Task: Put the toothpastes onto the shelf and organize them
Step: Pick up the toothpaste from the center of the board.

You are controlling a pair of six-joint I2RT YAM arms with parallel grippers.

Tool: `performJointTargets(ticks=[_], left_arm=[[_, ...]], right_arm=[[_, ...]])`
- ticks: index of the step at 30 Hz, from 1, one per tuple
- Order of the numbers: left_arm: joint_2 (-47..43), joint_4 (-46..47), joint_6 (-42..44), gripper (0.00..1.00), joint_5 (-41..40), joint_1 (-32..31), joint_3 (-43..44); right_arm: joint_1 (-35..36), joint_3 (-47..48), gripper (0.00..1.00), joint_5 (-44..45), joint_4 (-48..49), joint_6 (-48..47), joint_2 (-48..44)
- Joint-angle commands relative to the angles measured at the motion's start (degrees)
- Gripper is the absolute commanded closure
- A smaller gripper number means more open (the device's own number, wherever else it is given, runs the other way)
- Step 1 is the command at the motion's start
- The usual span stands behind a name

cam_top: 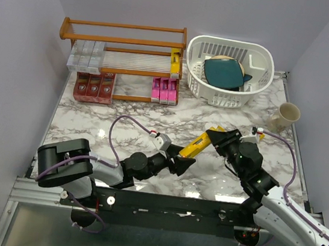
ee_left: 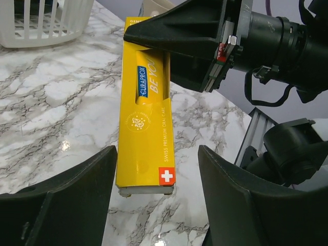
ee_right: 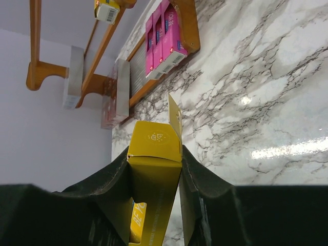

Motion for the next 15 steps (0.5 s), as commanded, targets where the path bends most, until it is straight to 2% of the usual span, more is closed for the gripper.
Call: performJointTargets(ticks=[1,5,7,15], left_arm=[[1.75,8.64,-0.22,0.29,-1.23,-0.31,-0.51],[3.06,10.48,-0.30,0.34,-0.17,-0.31,-0.51],[4.03,13.37,-0.30,0.42,-0.26,-0.40,-1.04],[4.57,15.76,-0.22,0.51,-0.26,-0.40,-1.74]], right_arm=[[-0.43,-0.58,0.76,-0.19,0.90,1.21,-1.27],[-0.43,-0.58,0.76,-0.63,1.25,1.21,-1.36],[-0.43,-0.58,0.76,-0.89,1.25,1.38,-1.27],[-0.43,-0.85,0.76,-1.59,1.78,1.56,-0.83]])
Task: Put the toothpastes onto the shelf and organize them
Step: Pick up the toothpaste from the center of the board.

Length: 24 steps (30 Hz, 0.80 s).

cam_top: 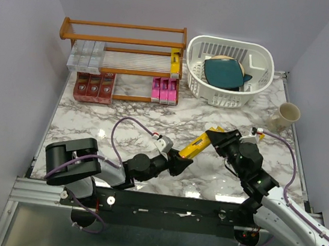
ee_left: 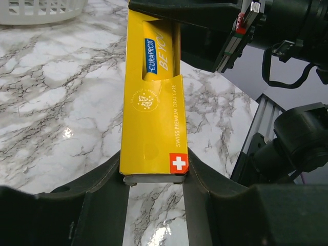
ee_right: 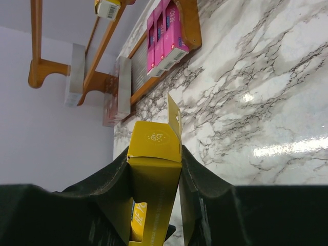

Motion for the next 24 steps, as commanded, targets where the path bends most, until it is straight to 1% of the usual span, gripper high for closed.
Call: performJointTargets(ticks=[1,8,9,12,13,15,16,18,19,21,22,24], left_arm=[[-0.18,14.25,0.70,0.51,-0.85,-0.38,-1.39],[-2.03,14.25,1.84,0.55,-1.82,-0.29,-2.10],[-2.38,14.08,1.93,0.57,-1.99,-0.38,-2.18],[-3.17,13.29,2.46,0.64,-2.43,-0.29,-2.45],[-3.35,12.76,2.63,0.66,-2.52,-0.38,-2.62],[-3.96,11.97,3.25,0.67,-2.87,-0.29,-2.71],[-4.22,11.53,3.43,0.69,-3.22,-0.38,-2.97],[-4.92,10.56,3.86,0.70,-3.75,-0.38,-3.24],[-5.28,9.95,4.30,0.70,-4.53,-0.38,-3.59],[-6.42,9.42,4.74,0.70,-5.59,-0.38,-4.03],[-6.95,8.89,5.35,0.70,-6.38,-0.38,-4.47],[-9.22,6.00,6.32,0.70,-8.49,-0.29,-4.65]], right_arm=[[-0.43,-0.56,0.76,-0.79,1.84,1.12,-0.22],[-0.43,-0.48,0.75,-1.31,2.28,0.86,0.48],[-0.43,-0.47,0.74,-1.31,2.37,0.68,0.57],[-0.43,-0.56,0.67,-1.31,2.46,0.25,0.66],[-0.43,-0.48,0.61,-1.23,2.37,0.07,0.66],[-0.43,-0.30,0.52,-1.23,2.46,-0.54,0.66],[-0.43,-0.30,0.44,-1.14,2.55,-0.81,0.57],[-0.43,-0.04,0.36,-1.14,2.63,-1.69,0.57],[-0.43,0.05,0.28,-1.22,2.63,-1.95,0.48],[-0.43,0.32,0.21,-1.05,2.37,-3.00,0.31],[-0.43,0.66,0.16,-0.96,2.20,-3.44,0.22],[-0.43,1.10,0.10,-0.52,1.15,-4.76,-0.13]])
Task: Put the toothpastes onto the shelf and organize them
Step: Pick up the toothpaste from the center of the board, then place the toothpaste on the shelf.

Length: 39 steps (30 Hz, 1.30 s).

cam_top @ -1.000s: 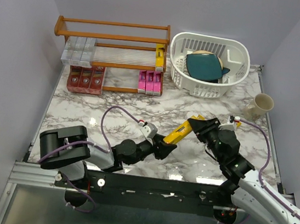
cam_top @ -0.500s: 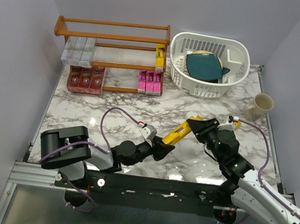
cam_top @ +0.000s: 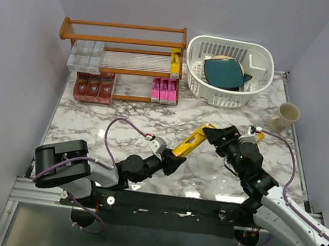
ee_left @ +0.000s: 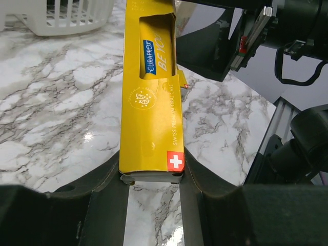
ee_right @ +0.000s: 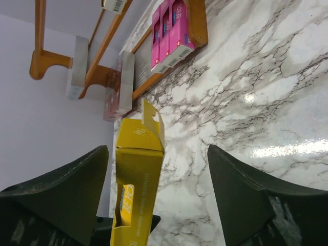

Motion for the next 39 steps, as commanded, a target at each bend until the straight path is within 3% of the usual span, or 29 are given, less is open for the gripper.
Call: performJointTargets(ticks=[1,5,10,20,28,31,39], left_arm=[[-5.34,5.34,3.99,0.70,-6.66,-0.18,-0.76],[-11.66,-10.46,6.27,0.70,-13.42,0.00,1.26],[-19.23,-26.27,6.02,0.73,-18.70,4.55,4.07],[-24.69,-42.13,6.01,0.74,-19.76,19.22,10.57],[-16.53,-41.35,10.85,0.74,-15.38,29.08,21.11],[-10.38,-45.37,9.62,0.74,-12.74,33.11,27.86],[1.92,-47.32,9.44,0.74,-10.71,37.17,37.64]], right_arm=[[-0.32,1.87,0.06,1.79,-1.04,-3.76,-0.94],[-0.32,2.93,0.00,4.78,-4.99,-6.22,-2.52],[-0.32,4.51,0.00,9.61,-10.26,-10.35,-6.12],[-0.32,8.29,0.00,18.23,-18.80,-23.09,-13.33],[-0.32,6.71,0.00,22.09,-19.24,-26.35,-14.48],[-0.32,6.18,0.00,22.89,-18.89,-26.70,-14.57],[-0.32,4.69,0.00,24.12,-17.84,-27.67,-15.09]])
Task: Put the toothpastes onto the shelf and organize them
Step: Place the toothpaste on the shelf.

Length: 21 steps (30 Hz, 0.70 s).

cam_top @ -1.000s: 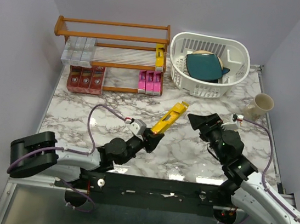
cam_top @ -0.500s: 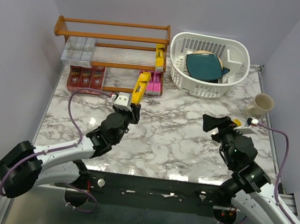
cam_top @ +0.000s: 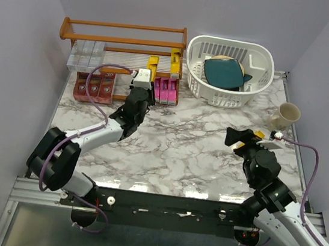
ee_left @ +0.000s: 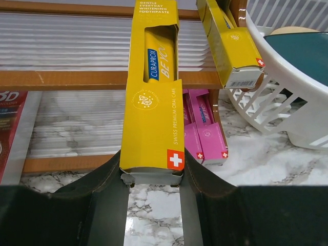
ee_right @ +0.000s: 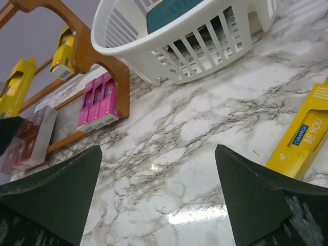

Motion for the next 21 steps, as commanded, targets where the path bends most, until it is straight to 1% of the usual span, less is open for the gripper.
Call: performJointTargets(ticks=[1,7,11,15,18,21], left_arm=[[5.35,-0.37,0.22,0.74,2.67,1.83,6.74],[10.89,1.30,2.33,0.74,2.76,3.06,12.37],[14.84,-0.02,2.59,0.74,3.37,4.03,17.03],[19.06,2.61,3.38,0.74,4.07,4.64,19.23],[21.78,2.26,3.12,0.74,5.30,5.43,21.87],[24.24,2.53,3.12,0.71,6.45,6.05,23.80]], right_arm=[[-0.17,-1.56,0.00,2.96,0.07,-1.51,-0.62],[-0.17,-1.74,0.00,2.79,0.42,-1.69,-0.10],[-0.17,-1.91,0.00,2.61,0.77,-1.95,0.17],[-0.17,-2.00,0.00,2.09,0.86,-1.95,0.52],[-0.17,-2.09,0.00,2.00,1.03,-1.95,0.87],[-0.17,-2.18,0.00,1.91,1.38,-2.04,1.13]])
